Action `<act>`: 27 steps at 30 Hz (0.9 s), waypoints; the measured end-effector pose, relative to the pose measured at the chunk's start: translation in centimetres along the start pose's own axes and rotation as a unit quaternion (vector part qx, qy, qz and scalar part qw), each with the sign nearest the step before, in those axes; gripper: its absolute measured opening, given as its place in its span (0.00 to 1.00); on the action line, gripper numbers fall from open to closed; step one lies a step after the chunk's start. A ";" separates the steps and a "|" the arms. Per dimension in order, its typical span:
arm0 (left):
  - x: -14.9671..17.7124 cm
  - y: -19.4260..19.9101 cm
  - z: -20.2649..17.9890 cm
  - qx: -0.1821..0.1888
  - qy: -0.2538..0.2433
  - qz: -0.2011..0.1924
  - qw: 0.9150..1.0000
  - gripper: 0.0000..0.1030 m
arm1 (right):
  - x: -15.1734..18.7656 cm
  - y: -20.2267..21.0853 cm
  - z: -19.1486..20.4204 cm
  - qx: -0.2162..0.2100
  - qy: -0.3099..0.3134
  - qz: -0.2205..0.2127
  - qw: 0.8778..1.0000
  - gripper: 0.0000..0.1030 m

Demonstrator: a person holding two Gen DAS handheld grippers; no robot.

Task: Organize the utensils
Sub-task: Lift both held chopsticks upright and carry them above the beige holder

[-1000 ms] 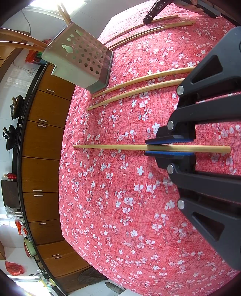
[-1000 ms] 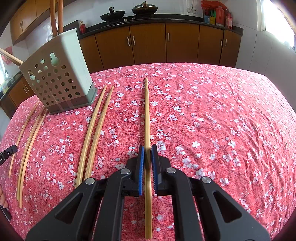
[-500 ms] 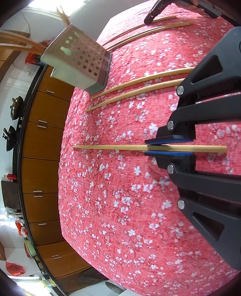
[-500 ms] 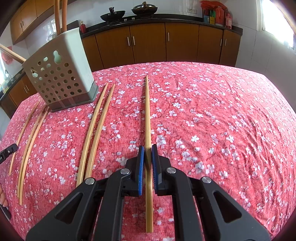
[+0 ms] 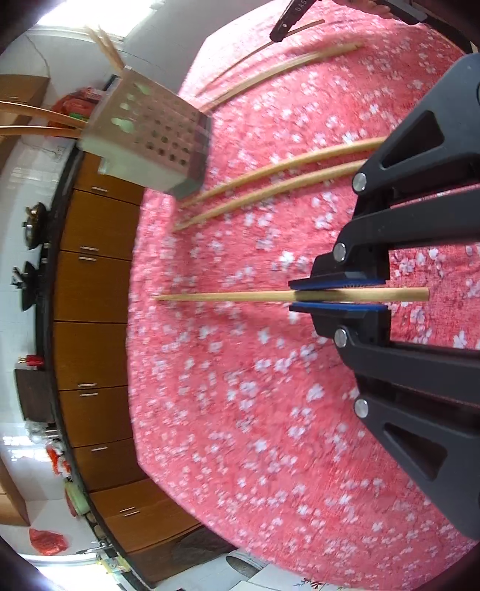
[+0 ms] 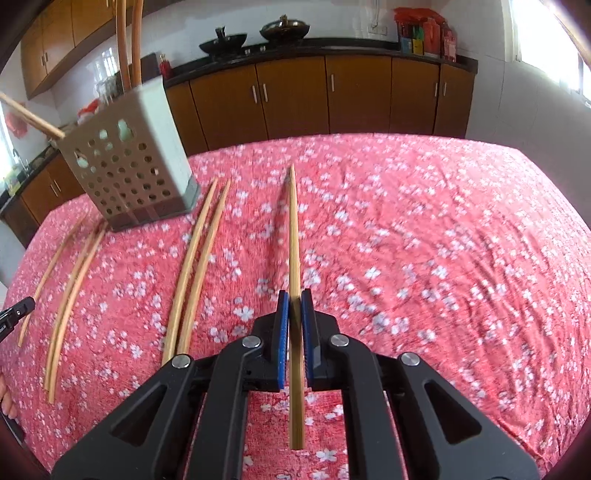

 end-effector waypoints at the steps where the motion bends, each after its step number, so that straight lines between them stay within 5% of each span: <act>1: -0.5 0.6 0.1 0.001 0.002 -0.009 1.000 0.07 | -0.5 0.6 -0.2 0.001 -0.002 -0.011 1.000 0.08; 12: -7.0 7.1 0.0 0.017 0.025 -0.124 0.992 0.07 | -5.1 6.3 -0.8 -0.007 -0.023 -0.118 0.993 0.08; 27: -10.2 10.0 -1.2 0.055 0.016 -0.154 0.986 0.07 | -7.8 8.8 0.6 -0.043 -0.031 -0.164 0.985 0.07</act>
Point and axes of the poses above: each gripper's, at about its wrist camera, not at the fingertips, and y roughly against the way its jaws point, z to its left, x to its underside, the point moved 3 cm from there along -y, roughly the way its jaws point, and after that the axes turned 8 degrees about -z, right-handed, at the moved point
